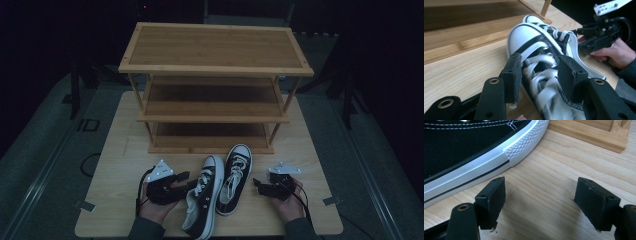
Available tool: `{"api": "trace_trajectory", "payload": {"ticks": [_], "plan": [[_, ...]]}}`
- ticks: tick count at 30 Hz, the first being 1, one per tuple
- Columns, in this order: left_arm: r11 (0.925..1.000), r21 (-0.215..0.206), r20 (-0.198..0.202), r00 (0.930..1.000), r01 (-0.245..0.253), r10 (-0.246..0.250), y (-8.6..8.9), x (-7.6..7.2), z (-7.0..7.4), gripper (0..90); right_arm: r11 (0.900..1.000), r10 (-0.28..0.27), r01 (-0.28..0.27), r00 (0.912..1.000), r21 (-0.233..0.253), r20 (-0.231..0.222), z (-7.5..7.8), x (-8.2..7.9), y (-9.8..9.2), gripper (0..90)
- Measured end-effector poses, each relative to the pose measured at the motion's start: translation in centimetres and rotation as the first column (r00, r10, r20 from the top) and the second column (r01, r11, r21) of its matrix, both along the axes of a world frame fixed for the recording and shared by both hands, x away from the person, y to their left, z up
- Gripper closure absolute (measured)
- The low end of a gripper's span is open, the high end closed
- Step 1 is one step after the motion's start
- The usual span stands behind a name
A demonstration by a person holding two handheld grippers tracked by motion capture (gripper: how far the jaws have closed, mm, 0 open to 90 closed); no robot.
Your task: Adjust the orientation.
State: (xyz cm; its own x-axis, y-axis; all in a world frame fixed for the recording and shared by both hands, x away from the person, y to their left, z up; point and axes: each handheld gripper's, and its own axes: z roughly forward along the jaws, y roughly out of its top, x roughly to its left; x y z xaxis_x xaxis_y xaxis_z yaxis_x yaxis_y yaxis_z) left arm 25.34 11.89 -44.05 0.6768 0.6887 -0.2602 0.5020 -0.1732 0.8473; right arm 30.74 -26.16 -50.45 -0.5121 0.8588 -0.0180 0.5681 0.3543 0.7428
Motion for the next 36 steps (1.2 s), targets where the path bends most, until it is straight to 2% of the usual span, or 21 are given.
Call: {"api": "trace_trajectory", "payload": {"ticks": [6,9,11,13,17,21,26,30,33,36], "plan": [[0.9998,0.019,-0.015,0.9999,-0.005,0.005,0.3,-1.3,0.1,53.3,1.0,0.002,-0.002,1.0,0.0,0.0,0.0,0.0,0.0,24.3],[0.9995,0.019,-0.029,0.9992,-0.026,0.026,1.1,-1.8,-0.3,54.4,1.0,0.003,-0.003,1.0,0.0,0.001,0.0,0.0,0.0,24.3],[0.9998,0.003,-0.043,0.9988,-0.021,0.021,1.7,-2.0,-0.5,56.0,1.0,0.002,-0.002,1.0,0.0,0.0,0.0,0.0,0.0,24.3],[0.9999,-0.004,-0.049,0.9987,-0.016,0.015,2.0,-2.0,-0.6,57.7,1.0,0.002,-0.002,1.0,0.0,0.0,0.0,0.0,0.0,24.3],[0.9999,0.009,-0.079,0.9968,0.014,-0.013,1.7,-1.8,-1.3,61.2,1.0,0.004,-0.004,1.0,0.0,-0.001,0.0,0.0,0.0,24.3],[0.998,0.055,-0.111,0.9935,0.03,-0.024,1.1,-1.5,-2.2,61.4,1.0,0.004,-0.004,1.0,0.0,-0.001,0.0,0.0,0.0,24.3],[0.9971,0.056,-0.15,0.9878,0.052,-0.044,0.6,-1.0,-2.9,61.8,1.0,0.005,-0.005,1.0,0.0,-0.001,0.0,0.0,0.0,24.3],[0.9953,0.054,-0.175,0.9821,0.081,-0.07,0.0,-0.7,-3.4,67.1,1.0,0.006,-0.006,1.0,0.0,-0.001,0.0,0.0,0.0,24.3],[0.9934,0.035,-0.182,0.9781,0.109,-0.101,-0.1,-0.6,-3.4,77.9,1.0,0.006,-0.006,1.0,0.0,-0.001,0.0,0.0,0.0,24.3],[0.9942,0.012,-0.199,0.9748,0.106,-0.102,-0.1,-0.5,-3.4,83.5,1.0,0.006,-0.006,1.0,0.0,-0.001,0.0,0.0,0.0,24.3]]}}
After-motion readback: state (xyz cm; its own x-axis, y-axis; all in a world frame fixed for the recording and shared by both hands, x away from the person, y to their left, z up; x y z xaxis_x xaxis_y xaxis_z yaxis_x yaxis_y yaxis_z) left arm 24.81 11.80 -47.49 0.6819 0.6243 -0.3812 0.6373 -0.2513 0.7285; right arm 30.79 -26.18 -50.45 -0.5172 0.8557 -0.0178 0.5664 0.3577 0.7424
